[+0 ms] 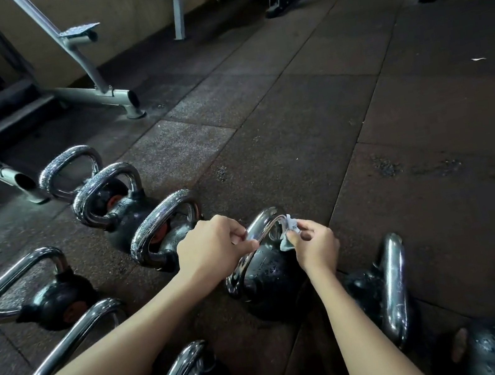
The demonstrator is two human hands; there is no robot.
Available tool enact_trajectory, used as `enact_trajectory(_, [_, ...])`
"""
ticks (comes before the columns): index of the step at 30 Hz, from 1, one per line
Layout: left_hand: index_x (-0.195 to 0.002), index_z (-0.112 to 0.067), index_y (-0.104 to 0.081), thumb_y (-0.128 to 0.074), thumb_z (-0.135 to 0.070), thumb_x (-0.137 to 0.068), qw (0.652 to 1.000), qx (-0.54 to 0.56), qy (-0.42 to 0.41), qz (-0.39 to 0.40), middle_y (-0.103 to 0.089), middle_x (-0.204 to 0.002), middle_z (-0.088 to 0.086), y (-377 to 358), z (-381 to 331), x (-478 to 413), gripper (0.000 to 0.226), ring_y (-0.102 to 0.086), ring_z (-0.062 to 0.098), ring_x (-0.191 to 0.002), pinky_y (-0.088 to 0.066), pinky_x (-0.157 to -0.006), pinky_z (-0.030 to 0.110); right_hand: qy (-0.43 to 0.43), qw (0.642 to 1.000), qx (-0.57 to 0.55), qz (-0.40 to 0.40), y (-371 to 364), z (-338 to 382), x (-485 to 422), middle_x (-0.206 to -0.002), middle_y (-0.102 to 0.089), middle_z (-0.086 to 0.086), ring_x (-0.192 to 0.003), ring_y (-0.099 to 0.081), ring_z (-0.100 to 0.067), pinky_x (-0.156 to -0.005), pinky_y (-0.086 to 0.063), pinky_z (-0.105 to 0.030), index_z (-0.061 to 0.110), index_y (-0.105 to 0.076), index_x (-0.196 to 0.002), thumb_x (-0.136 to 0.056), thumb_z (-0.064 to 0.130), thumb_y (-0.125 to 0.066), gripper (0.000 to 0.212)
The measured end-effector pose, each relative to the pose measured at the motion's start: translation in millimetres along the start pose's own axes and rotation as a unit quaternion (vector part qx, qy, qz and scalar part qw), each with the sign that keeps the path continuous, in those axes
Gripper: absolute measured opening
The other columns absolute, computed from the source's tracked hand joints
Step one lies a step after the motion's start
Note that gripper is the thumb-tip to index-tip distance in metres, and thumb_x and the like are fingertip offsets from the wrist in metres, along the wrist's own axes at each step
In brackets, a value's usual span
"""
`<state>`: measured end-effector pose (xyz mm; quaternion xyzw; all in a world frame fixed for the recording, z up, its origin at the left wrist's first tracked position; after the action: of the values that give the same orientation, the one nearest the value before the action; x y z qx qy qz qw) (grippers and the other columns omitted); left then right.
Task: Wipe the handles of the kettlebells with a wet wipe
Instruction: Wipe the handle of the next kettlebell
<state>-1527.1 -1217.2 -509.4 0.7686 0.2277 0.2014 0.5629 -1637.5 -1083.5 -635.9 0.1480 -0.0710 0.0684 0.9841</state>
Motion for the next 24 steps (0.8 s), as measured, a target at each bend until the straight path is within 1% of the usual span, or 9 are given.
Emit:
enact_trajectory(1, [-0.101,-0.036,-0.075,-0.077,-0.063,-0.08,1.0,0.0,0.0,-0.002,-0.071,-0.088,-0.018,-0.3,0.1,0.6,0.035,-0.066,0.008,-0.089,-0.051,-0.074,0.029,0.004,1.0,0.005,0.005,2.2,0.6,-1.0,-0.09,-0.08,0.0,-0.076,-0.067,-0.009,-0.072,-0.041,-0.008,0.02,-0.079,-0.113,-0.086,0.019,-0.08,0.027])
enact_trajectory(4, [-0.099,-0.037,-0.075,-0.077,-0.065,-0.079,1.0,0.005,0.003,-0.002,-0.071,-0.086,-0.02,-0.8,1.5,1.4,0.035,-0.067,0.006,-0.088,-0.051,-0.072,0.028,0.02,0.999,-0.026,-0.008,7.0,6.5,-0.3,-0.084,-0.078,0.005,-0.077,-0.07,-0.007,-0.081,-0.051,-0.021,0.021,-0.081,-0.108,-0.083,0.023,-0.084,0.026])
enact_trajectory(7, [-0.097,-0.038,-0.076,-0.079,-0.064,-0.077,1.0,0.013,0.008,0.003,-0.071,-0.083,-0.021,-1.1,2.4,-0.4,0.033,-0.066,0.004,-0.086,-0.052,-0.072,0.028,0.042,0.998,-0.033,-0.023,5.0,9.8,2.6,-0.076,-0.074,0.011,-0.078,-0.073,-0.008,-0.083,-0.055,-0.028,0.022,-0.081,-0.103,-0.082,0.024,-0.085,0.022])
enact_trajectory(10, [-0.098,-0.038,-0.077,-0.081,-0.064,-0.076,0.999,0.029,0.013,0.013,-0.072,-0.082,-0.021,0.3,3.4,-1.8,0.034,-0.064,-0.001,-0.08,-0.048,-0.068,0.024,0.015,0.999,-0.029,-0.013,5.7,9.6,1.4,-0.07,-0.068,0.014,-0.078,-0.073,-0.013,-0.088,-0.057,-0.033,0.019,-0.082,-0.103,-0.081,0.02,-0.084,0.022])
enact_trajectory(14, [-0.1,-0.04,-0.079,-0.081,-0.065,-0.075,0.999,0.035,0.012,0.013,-0.074,-0.086,-0.02,-0.2,5.5,-1.6,0.035,-0.065,0.003,-0.082,-0.052,-0.072,0.026,0.03,0.997,-0.073,-0.009,10.7,20.1,4.8,-0.074,-0.074,0.012,-0.073,-0.071,-0.001,-0.083,-0.058,-0.026,0.02,-0.082,-0.102,-0.08,0.022,-0.087,0.023])
enact_trajectory(17, [-0.101,-0.041,-0.079,-0.082,-0.065,-0.073,0.997,0.062,0.013,0.032,-0.075,-0.091,-0.021,0.0,10.6,-3.9,0.036,-0.062,-0.003,-0.077,-0.046,-0.064,0.022,0.074,0.99,-0.117,-0.002,9.7,31.1,18.3,-0.078,-0.079,0.01,-0.072,-0.073,0.001,-0.074,-0.058,-0.019,0.02,-0.082,-0.099,-0.08,0.02,-0.087,0.02])
enact_trajectory(19, [-0.1,-0.041,-0.08,-0.082,-0.063,-0.074,0.996,0.07,0.002,0.049,-0.076,-0.095,-0.022,1.1,12.6,-6.0,0.034,-0.059,-0.008,-0.073,-0.044,-0.061,0.02,0.086,0.99,-0.112,-0.007,9.2,35.0,21.3,-0.077,-0.078,0.011,-0.072,-0.073,0.0,-0.075,-0.059,-0.021,0.02,-0.083,-0.098,-0.08,0.022,-0.087,0.019])
enact_trajectory(22, [-0.101,-0.036,-0.082,-0.083,-0.056,-0.078,0.995,0.074,-0.042,0.061,-0.076,-0.107,-0.022,2.4,12.2,-8.0,0.03,-0.068,-0.003,-0.084,-0.056,-0.075,0.026,0.057,0.992,-0.112,-0.011,13.3,37.1,10.8,-0.075,-0.077,0.011,-0.073,-0.074,-0.002,-0.081,-0.061,-0.032,0.021,-0.082,-0.095,-0.078,0.025,-0.088,0.018])
enact_trajectory(24, [-0.1,-0.033,-0.083,-0.082,-0.052,-0.081,0.992,0.081,-0.059,0.079,-0.076,-0.109,-0.021,3.7,13.2,-11.4,0.026,-0.07,-0.001,-0.09,-0.057,-0.081,0.027,0.057,0.992,-0.11,0.005,16.3,38.5,13.2,-0.073,-0.077,0.01,-0.07,-0.073,-0.004,-0.078,-0.061,-0.032,0.022,-0.082,-0.094,-0.077,0.023,-0.089,0.018])
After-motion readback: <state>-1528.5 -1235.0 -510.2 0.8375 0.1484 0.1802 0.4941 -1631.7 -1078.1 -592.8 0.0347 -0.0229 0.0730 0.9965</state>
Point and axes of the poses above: each hand's wrist, its own x-axis away from the middle knuckle, its own y-axis out of the back of the hand, z = x × y, the point moved 1 cm from there along -x, towards the middle knuckle
